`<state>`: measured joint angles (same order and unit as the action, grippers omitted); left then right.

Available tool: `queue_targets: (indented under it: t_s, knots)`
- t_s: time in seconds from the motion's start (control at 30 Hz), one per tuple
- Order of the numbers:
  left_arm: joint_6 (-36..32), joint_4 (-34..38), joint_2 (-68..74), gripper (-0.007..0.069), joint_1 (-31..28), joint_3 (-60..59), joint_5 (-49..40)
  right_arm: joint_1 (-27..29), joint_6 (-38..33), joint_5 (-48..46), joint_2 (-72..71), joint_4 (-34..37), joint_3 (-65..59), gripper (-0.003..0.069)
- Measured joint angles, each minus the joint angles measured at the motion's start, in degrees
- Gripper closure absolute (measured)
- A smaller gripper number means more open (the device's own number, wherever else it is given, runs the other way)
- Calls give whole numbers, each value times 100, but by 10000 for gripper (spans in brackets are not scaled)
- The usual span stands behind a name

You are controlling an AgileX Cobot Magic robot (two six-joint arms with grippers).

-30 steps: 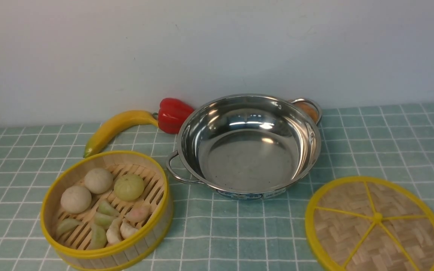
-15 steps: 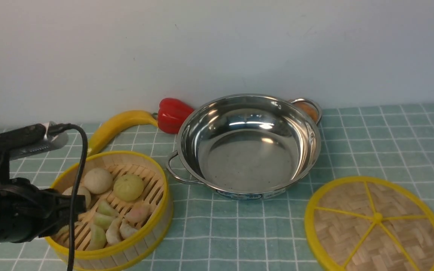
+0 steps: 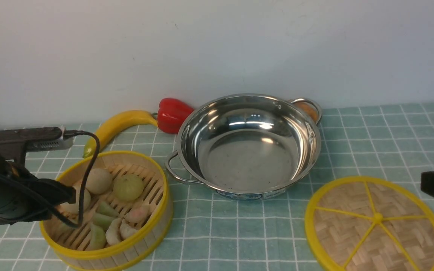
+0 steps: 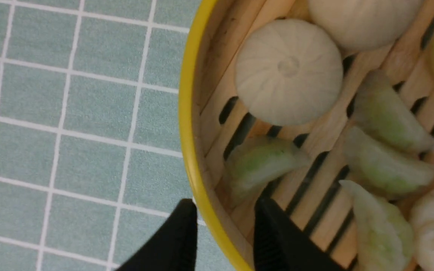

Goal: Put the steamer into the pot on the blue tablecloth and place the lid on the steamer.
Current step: 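Grasp the rim of the steamer basket holding the buns with the left gripper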

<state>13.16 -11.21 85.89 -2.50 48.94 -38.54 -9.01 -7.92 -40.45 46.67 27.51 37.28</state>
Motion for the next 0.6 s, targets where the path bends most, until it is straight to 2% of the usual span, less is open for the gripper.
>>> queue_targets:
  t_s: [0.17,0.6]
  knots:
    - [130,-235,350,402,0,96,129,0,0,-44,0,0,0,410]
    - [1224,-1119,951,403,0,229,452,0,0,-126,0,2,0,410]
